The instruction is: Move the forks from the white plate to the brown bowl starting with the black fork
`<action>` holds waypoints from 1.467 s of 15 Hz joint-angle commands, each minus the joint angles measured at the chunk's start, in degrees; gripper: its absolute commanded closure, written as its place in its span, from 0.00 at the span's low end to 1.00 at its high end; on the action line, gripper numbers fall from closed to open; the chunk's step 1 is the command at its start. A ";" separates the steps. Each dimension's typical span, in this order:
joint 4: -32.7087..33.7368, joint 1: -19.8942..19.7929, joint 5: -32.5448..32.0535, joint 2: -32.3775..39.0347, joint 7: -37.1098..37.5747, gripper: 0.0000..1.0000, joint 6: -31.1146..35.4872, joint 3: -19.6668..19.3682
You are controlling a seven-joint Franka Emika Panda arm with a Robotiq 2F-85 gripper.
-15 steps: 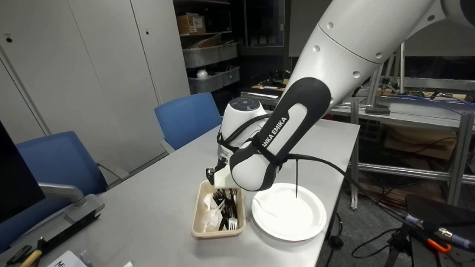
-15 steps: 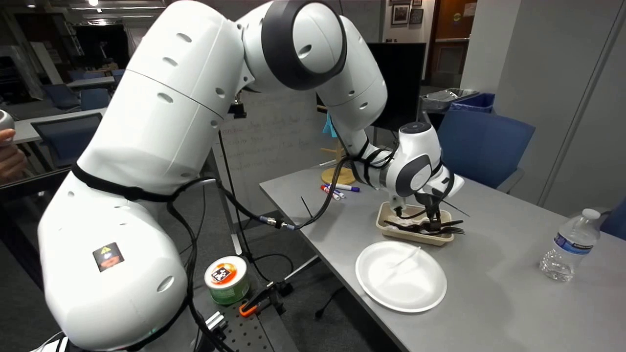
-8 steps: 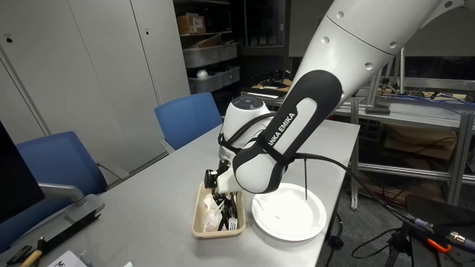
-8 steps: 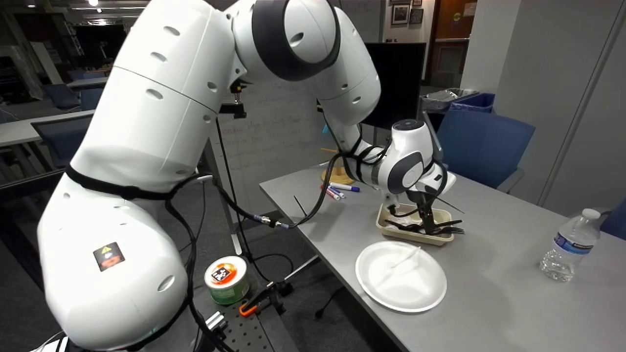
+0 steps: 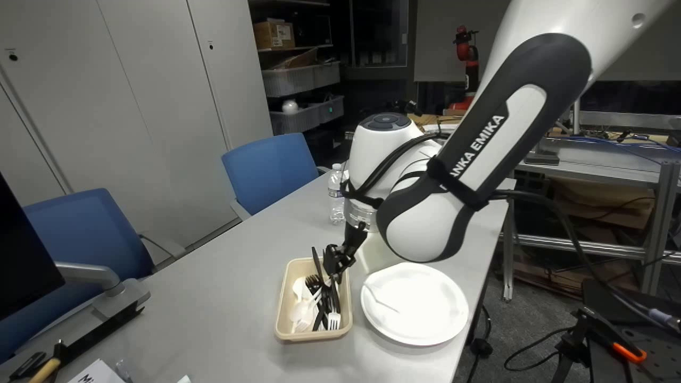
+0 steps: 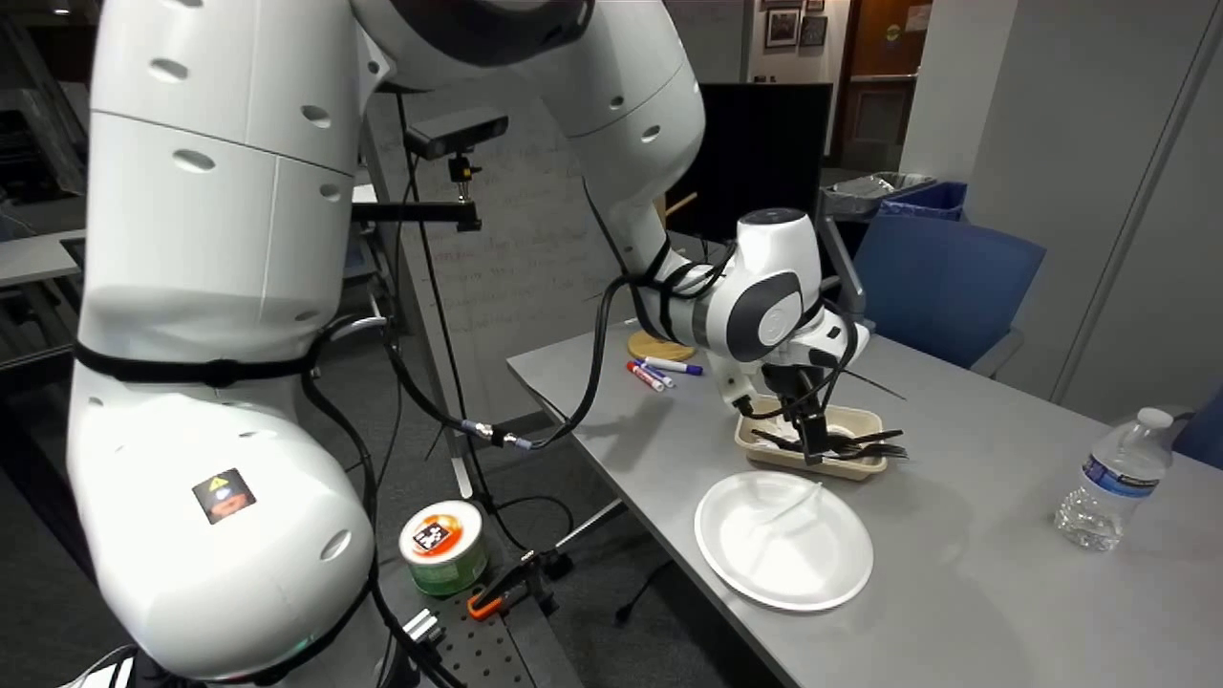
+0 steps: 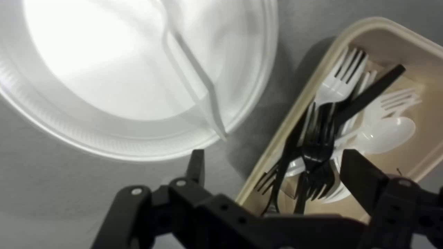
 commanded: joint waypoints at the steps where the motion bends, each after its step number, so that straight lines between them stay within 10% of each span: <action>1: -6.44 -2.04 -3.54 -6.38 -6.05 0.00 -3.41 -0.26; 17: 1.56 -3.78 -9.27 7.23 -12.67 0.02 -6.61 -0.75; 18: 1.94 -3.86 -8.96 7.61 -12.81 0.26 -6.59 -0.56; 22: 2.97 -4.24 -8.37 8.63 -13.16 0.48 -6.68 -0.31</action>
